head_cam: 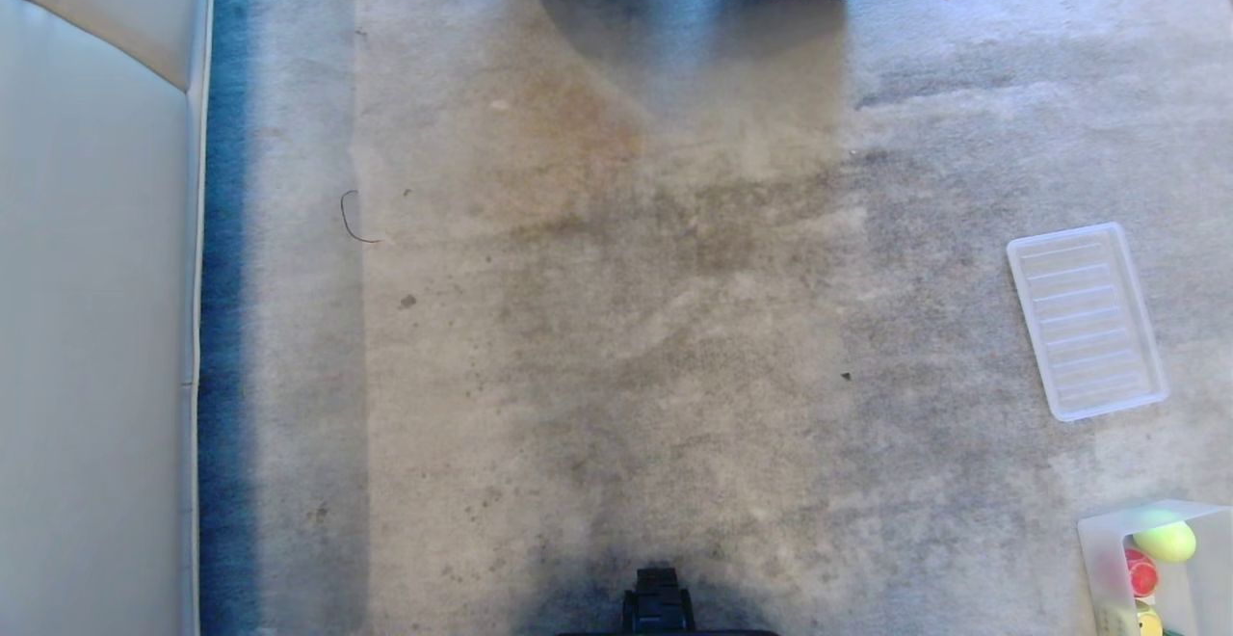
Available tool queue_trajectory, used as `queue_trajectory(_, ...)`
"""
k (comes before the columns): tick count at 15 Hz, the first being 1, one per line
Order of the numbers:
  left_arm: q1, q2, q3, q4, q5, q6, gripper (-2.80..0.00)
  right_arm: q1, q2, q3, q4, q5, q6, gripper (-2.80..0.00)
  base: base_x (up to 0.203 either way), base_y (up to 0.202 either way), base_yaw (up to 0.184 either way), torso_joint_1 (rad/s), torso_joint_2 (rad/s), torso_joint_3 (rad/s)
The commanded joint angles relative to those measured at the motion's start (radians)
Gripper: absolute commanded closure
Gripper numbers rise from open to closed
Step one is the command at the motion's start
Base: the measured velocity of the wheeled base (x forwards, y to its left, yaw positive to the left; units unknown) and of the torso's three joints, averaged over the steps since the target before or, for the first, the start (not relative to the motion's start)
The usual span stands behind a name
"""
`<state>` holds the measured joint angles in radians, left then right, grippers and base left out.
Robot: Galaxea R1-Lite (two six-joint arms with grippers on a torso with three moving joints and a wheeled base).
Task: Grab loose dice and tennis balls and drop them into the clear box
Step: Put the ball in the box
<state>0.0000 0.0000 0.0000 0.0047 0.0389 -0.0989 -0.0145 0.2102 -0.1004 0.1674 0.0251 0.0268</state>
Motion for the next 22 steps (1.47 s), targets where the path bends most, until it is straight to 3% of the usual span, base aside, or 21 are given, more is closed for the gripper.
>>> queue_trajectory(1, 0.0, 0.0, 0.0, 0.0, 0.001, -0.001, 0.0, 0.015, -0.123, 0.012, 0.0, -0.001, -0.002, 0.0, 0.0, 0.0, 0.0, 0.0, 0.0, 0.0)
queue_trajectory(4, 0.0, 0.0, 0.0, 0.0, 0.001, -0.001, 0.0, 0.005, -0.212, 0.039, -0.005, -0.02, -0.045, 0.0, 0.0, 0.0, 0.0, 0.0, 0.0, 0.0)
queue_trajectory(14, 0.0, 0.0, 0.0, 0.001, 0.0, 0.008, 0.0, 0.007, -0.212, 0.039, -0.005, -0.024, -0.039, 0.0, 0.0, 0.0, 0.0, 0.0, 0.0, 0.0)
queue_trajectory(18, 0.0, 0.0, 0.0, -0.001, 0.006, -0.027, 0.0, 0.007, -0.212, 0.039, -0.006, -0.019, -0.056, 0.0, 0.0, 0.0, 0.0, 0.0, 0.0, 0.0)
queue_trajectory(22, 0.0, 0.0, 0.0, 0.0, 0.004, -0.021, 0.0, 0.007, -0.212, 0.039, -0.006, -0.019, -0.056, 0.0, 0.0, 0.0, 0.0, 0.0, 0.0, 0.0)
